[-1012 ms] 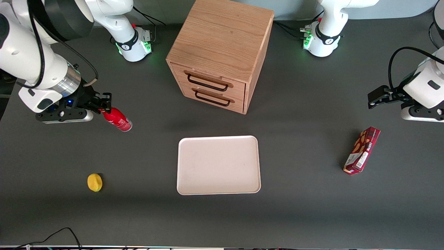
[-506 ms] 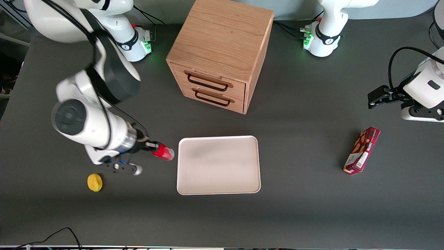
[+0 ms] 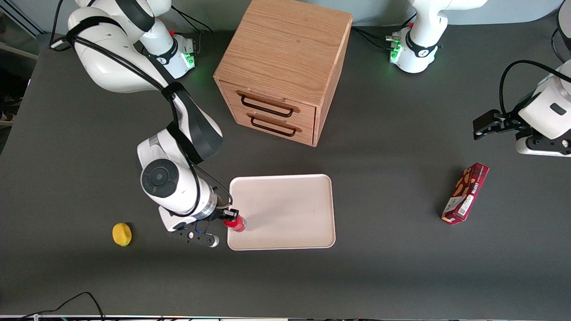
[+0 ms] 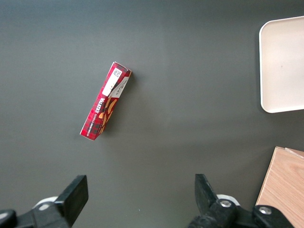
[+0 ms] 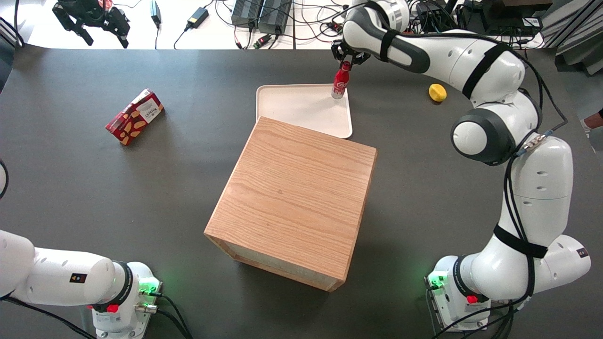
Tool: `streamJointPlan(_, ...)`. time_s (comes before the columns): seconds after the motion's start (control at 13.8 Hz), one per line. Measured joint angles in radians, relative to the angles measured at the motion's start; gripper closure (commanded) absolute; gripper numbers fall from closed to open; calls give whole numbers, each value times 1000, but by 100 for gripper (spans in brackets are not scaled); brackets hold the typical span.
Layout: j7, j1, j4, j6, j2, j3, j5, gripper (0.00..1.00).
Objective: Place coke bottle on tray
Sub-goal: 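Set the bottle upright on the tray and open the right gripper, then withdraw the right gripper away from the bottle on the tray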
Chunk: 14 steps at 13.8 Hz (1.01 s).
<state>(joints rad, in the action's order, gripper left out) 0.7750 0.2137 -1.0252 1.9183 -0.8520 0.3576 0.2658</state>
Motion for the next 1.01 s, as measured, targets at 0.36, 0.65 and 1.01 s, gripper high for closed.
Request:
streamJointPlan(0.36, 7, 5, 8, 17, -29, 0, 11, 24)
streamJointPlan(0.65, 7, 4, 27, 5, -27, 2, 54, 0)
streamJointPlan(1.01, -151, -92, 88, -364, 185, 70, 59, 0)
